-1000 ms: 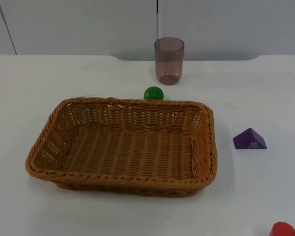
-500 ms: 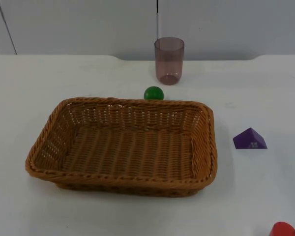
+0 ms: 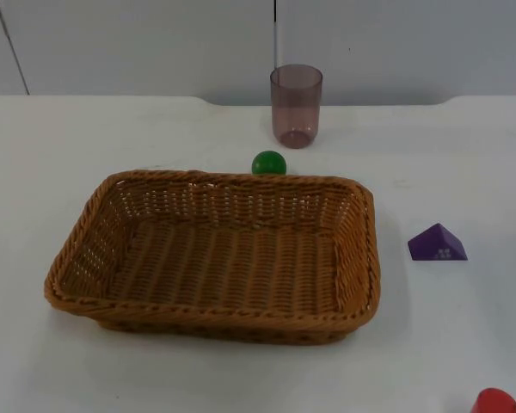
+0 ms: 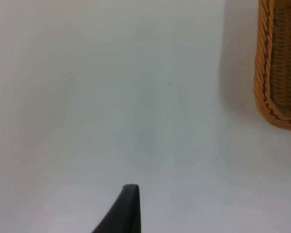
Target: Pick up the basket with the left hand and place the triangular block into the basket with the right hand.
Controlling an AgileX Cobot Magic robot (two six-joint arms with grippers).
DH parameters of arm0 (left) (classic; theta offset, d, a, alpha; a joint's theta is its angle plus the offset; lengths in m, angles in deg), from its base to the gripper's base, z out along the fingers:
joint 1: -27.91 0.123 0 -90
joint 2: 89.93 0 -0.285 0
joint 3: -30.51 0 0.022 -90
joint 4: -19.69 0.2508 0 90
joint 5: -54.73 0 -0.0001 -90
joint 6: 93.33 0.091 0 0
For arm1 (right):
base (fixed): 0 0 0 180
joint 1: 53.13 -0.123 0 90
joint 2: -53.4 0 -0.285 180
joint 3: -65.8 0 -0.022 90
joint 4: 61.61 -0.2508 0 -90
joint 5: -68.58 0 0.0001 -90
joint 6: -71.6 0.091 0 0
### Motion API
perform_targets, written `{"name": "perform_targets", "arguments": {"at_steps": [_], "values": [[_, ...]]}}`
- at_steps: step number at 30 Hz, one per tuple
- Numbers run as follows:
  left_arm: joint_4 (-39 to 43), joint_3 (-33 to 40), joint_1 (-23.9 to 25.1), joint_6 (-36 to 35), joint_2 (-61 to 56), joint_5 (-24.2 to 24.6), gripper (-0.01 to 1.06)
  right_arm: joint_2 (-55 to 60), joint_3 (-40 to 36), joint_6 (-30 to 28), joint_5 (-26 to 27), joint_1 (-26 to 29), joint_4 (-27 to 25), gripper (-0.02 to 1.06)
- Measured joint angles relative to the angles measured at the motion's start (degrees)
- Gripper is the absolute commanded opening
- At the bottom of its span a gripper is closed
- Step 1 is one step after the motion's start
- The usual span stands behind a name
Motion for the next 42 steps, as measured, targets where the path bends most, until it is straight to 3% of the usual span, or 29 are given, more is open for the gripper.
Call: {"name": "perform_targets", "arguments": {"at_steps": [9,13,18,24,34,42], "values": [[-2.36,0.00,0.00,2.52,3.01,-0.23,1.05,0.64,0.00,0.00,0.59,0.00,0.00,1.05],[-12.10,-2.03,0.00,10.73,10.45,-1.41,1.05,0.64,0.00,0.00,0.82,0.00,0.00,1.05],[-18.02,-5.87,-0.10,16.49,21.31,-4.85,1.05,0.77,0.00,0.00,0.82,0.00,0.00,1.05],[-18.85,-12.75,-3.36,18.68,36.83,-9.84,1.05,0.77,0.00,0.00,0.82,0.00,0.00,1.05],[-18.85,-26.96,-6.41,20.90,59.88,-10.92,1.05,0.77,0.00,0.00,0.28,0.00,0.00,1.05],[-20.57,-29.28,-7.33,23.54,69.01,-11.31,1.05,0.77,0.00,0.00,0.39,0.00,0.00,1.05]]}}
